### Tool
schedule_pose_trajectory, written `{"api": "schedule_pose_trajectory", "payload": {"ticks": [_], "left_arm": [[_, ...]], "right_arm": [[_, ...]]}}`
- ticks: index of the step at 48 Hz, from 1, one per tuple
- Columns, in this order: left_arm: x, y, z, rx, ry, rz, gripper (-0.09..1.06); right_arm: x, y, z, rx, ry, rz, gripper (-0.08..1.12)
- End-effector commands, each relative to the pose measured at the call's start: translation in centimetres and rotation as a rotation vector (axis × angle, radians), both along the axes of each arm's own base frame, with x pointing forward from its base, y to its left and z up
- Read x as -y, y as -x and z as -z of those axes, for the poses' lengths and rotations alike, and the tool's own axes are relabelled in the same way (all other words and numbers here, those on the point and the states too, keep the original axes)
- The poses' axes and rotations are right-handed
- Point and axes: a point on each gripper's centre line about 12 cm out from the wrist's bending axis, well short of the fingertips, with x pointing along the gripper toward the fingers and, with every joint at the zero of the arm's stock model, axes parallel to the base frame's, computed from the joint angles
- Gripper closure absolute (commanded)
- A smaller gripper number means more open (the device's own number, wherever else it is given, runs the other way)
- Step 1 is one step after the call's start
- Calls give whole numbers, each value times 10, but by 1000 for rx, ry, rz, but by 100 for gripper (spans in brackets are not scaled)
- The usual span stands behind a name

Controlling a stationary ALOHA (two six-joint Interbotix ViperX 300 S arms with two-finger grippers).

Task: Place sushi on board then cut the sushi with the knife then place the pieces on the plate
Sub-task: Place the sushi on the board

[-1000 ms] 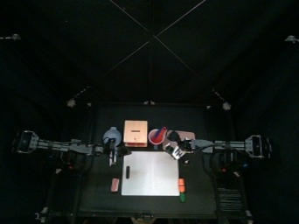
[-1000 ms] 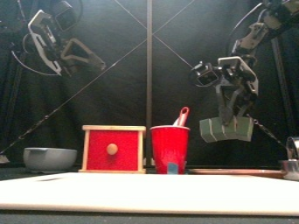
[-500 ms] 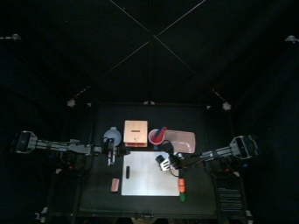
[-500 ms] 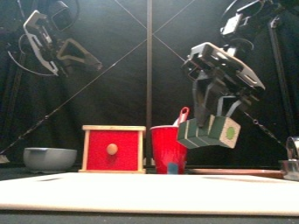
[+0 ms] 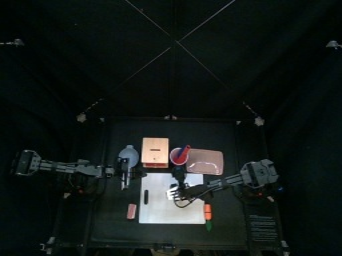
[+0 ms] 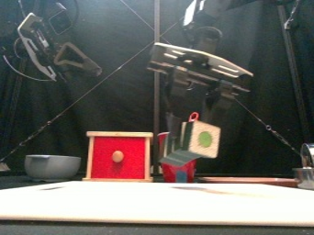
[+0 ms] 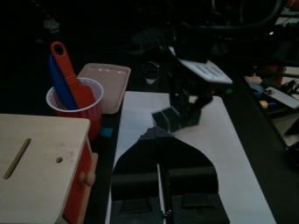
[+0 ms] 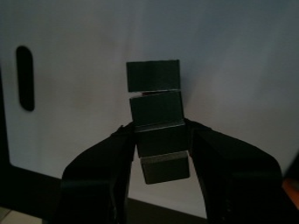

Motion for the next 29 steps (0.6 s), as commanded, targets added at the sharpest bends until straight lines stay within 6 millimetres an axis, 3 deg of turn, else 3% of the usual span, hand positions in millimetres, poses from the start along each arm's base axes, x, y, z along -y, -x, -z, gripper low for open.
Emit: {"api": "schedule_pose_trajectory", "payload": {"ticks": [1,13,20,29], "left_arm": [[0,-2,-6,18,-7,1,98],[-2,2,-3,15,-25,2,98],[-3,6,-2,18,-29,-2,98],[-4,8,-3,24,-26,-8,98]], "right_arm": [[-9,-24,-16,23,-19,16,42],[-10,-34,-9,-140,18,74,42],[-11,-35,-13,-164,25,85,42],[-10,-32,1,-180,24,183,41]]}}
